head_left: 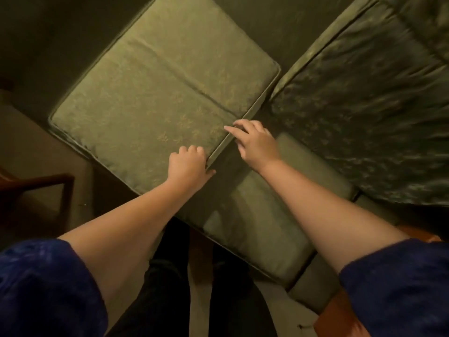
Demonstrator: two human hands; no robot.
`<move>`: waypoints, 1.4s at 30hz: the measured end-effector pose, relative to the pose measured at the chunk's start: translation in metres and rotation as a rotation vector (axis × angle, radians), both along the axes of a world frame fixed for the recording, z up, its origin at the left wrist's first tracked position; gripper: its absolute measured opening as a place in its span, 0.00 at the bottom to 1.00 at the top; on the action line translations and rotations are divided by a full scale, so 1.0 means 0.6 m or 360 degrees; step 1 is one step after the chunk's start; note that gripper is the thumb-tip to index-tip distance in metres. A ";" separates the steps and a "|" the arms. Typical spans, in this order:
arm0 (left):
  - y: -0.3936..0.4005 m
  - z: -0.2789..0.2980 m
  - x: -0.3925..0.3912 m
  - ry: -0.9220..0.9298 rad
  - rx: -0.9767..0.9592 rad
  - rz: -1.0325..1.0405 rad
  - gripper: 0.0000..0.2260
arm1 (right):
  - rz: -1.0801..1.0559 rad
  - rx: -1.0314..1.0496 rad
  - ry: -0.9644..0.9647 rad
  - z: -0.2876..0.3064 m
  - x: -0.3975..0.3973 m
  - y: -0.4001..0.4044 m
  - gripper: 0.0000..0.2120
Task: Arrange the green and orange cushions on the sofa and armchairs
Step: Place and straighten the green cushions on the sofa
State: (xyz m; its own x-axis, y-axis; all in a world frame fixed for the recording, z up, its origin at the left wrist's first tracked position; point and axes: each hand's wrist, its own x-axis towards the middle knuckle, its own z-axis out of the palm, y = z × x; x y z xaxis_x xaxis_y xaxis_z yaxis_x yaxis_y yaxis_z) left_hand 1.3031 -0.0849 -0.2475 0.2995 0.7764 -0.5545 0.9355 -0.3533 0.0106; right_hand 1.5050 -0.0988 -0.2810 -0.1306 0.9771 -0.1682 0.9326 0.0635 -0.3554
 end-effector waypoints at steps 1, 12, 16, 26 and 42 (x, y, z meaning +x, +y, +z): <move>-0.003 -0.016 0.001 0.0028 -0.0003 -0.0038 0.22 | 0.0044 -0.0011 -0.0070 -0.016 -0.006 0.005 0.26; 0.090 0.059 -0.058 -0.0313 -0.0115 -0.0555 0.13 | -0.0195 0.0203 -0.0302 0.048 -0.058 0.043 0.10; 0.152 0.190 -0.131 -0.0407 -0.0119 -0.0474 0.12 | -0.0222 0.0342 -0.0109 0.159 -0.105 0.066 0.11; 0.389 0.366 -0.302 -0.0566 0.0522 0.0425 0.04 | -0.0006 0.0607 0.0262 0.262 -0.192 0.295 0.28; 0.479 0.247 -0.391 -0.0274 0.0989 0.0232 0.31 | 0.0275 0.1017 -0.0458 0.255 -0.306 0.572 0.10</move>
